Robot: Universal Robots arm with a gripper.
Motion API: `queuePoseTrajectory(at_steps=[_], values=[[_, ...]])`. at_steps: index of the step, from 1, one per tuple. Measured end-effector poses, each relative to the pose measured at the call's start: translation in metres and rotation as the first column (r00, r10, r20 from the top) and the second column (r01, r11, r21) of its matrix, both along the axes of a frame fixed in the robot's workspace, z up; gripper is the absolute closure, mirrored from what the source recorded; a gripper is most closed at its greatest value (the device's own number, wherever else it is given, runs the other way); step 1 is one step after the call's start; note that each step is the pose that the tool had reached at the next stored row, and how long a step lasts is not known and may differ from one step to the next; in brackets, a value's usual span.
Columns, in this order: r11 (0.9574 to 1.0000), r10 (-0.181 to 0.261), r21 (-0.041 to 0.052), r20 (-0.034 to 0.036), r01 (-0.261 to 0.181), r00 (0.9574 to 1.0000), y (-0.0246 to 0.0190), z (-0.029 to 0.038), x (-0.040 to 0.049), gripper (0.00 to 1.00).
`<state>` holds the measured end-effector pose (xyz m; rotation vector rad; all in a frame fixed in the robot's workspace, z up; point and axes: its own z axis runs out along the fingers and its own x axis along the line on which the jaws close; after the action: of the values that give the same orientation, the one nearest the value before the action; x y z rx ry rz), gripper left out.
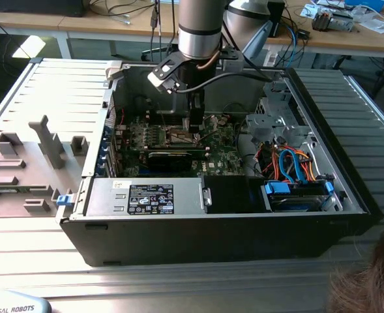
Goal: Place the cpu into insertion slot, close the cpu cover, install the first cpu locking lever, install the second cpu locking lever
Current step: 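Place the cpu into insertion slot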
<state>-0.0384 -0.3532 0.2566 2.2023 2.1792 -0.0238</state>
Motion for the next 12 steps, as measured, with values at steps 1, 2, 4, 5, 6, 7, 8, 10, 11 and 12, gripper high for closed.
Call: queuePoseTrajectory(at_steps=[1,2,4,5,6,7,8,10,11,12], values=[[1.0,0.0,0.0001,0.0001,0.0,1.0,0.0,-0.0004,0.0,0.46],[1.0,0.0,0.0,0.0,0.0,1.0,0.0,-0.0007,0.0,0.46],[1.0,0.0,0.0,0.0,0.0,1.0,0.0,-0.0013,0.0,0.46],[1.0,0.0,0.0,0.0001,0.0,1.0,0.0,-0.0018,0.0,0.46],[1.0,0.0,0.0001,0.0,0.0,1.0,0.0,-0.002,0.0,0.46],[1.0,0.0,0.0001,0.0001,0.0,1.0,0.0,-0.0022,0.0,0.46],[1.0,0.0,0.0001,0.0001,0.0,1.0,0.0,-0.0024,0.0,0.46],[1.0,0.0,0.0,0.0001,0.0,1.0,0.0,-0.0028,0.0,0.46],[1.0,0.0,0.0001,0.0,0.0,1.0,0.0,-0.003,0.0,0.46],[1.0,0.0,0.0,0.0001,0.0,1.0,0.0,-0.0032,0.0,0.46]])
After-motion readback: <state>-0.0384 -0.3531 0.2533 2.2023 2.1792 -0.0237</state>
